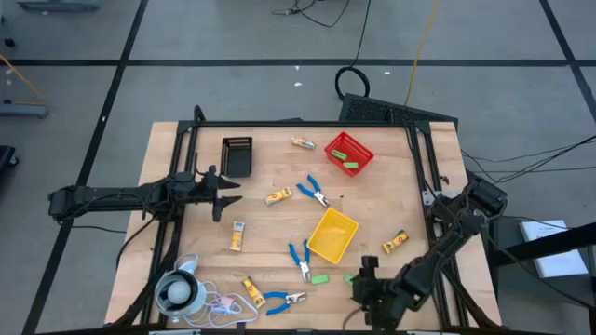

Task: Pick & Place School Supplies
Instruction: Put the green eraser into the red bin

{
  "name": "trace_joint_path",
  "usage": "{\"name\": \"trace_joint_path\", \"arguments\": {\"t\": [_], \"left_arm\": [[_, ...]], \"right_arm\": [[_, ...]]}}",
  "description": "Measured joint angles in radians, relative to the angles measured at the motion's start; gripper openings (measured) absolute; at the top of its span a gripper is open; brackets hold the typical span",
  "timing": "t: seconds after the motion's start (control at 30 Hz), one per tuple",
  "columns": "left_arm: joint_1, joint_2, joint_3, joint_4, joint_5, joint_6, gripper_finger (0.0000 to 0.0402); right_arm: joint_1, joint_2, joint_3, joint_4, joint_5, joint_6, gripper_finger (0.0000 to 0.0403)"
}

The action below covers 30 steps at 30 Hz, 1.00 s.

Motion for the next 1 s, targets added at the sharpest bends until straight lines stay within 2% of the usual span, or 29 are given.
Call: {"name": "trace_joint_path", "arguments": {"t": [0.13,0.4,1.0], "left_arm": [[0.0,0.0,0.0,0.0,-0.001,0.001,0.0205],[0.0,0.0,0.0,0.0,-0.002,0.012,0.0205],[0.0,0.0,0.0,0.0,-0.002,0.061,0.0205]], "right_arm": [[-0.067,0.0,0.0,-0.076,-0.103,0.019,0.0224],[-0.138,0.0,0.0,-0.039,-0.265,0.014,0.0224],[-0.173,0.026,-0.001,-0.074,-0.314,0.099,0.0224]]}}
